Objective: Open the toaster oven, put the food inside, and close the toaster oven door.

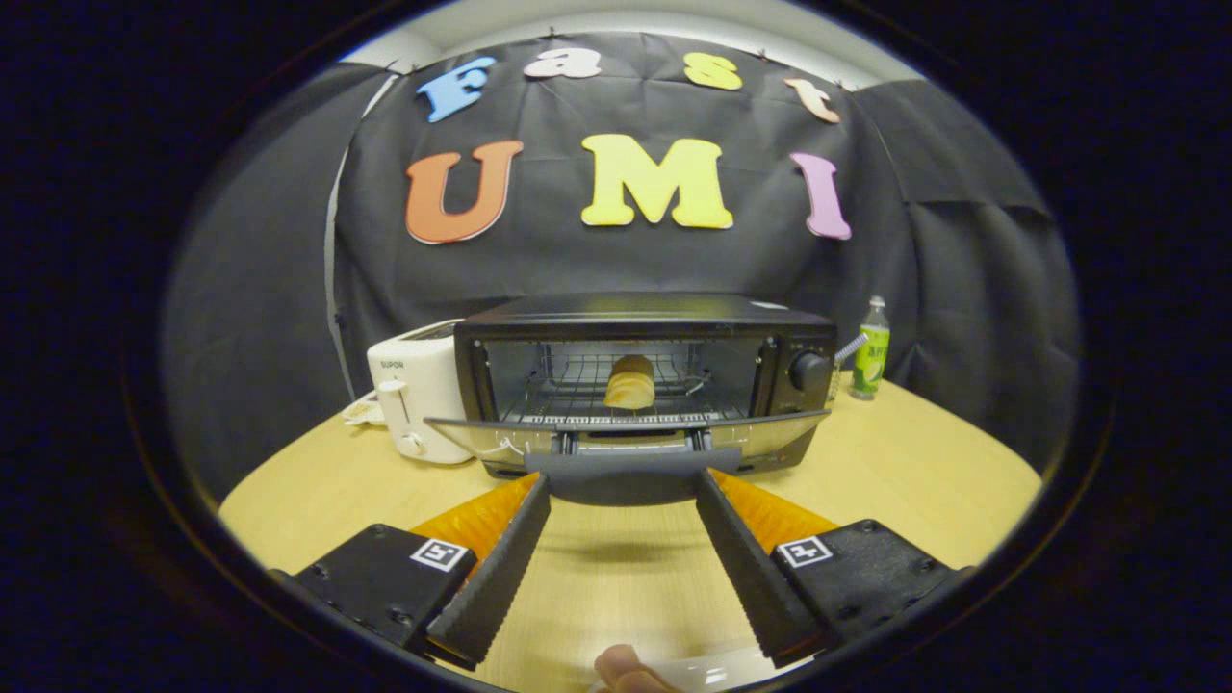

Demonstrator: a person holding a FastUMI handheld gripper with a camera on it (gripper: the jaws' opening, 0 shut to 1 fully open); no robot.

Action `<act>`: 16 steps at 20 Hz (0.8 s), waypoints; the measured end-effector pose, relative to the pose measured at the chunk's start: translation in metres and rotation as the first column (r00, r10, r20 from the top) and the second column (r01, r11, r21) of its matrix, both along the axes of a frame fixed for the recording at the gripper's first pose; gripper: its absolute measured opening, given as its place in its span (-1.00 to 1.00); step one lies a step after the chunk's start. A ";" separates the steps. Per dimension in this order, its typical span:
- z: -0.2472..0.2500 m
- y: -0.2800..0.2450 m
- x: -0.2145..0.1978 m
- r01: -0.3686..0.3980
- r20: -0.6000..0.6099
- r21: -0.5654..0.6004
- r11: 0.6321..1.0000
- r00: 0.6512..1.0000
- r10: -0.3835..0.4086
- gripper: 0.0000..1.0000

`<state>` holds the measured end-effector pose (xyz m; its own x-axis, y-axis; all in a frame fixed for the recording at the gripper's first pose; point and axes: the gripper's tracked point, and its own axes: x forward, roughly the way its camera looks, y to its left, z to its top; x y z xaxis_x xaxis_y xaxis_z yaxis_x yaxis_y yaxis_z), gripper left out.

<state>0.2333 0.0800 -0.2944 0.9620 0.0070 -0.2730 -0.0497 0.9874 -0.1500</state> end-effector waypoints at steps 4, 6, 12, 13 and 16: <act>-0.009 0.009 -0.001 -0.026 -0.035 0.022 0.999 0.999 0.027 1.00; -0.008 0.015 -0.007 -0.039 -0.044 0.052 0.998 0.998 0.041 1.00; 0.065 0.018 -0.043 -0.079 0.050 0.016 0.997 0.996 0.078 1.00; 0.086 0.022 -0.056 -0.103 0.070 0.016 0.995 0.992 0.101 1.00; 0.159 0.013 -0.095 -0.115 0.160 -0.004 0.993 0.980 0.114 1.00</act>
<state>0.1379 0.0929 -0.1356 0.9860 0.1206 -0.1154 -0.1383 0.9773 -0.1605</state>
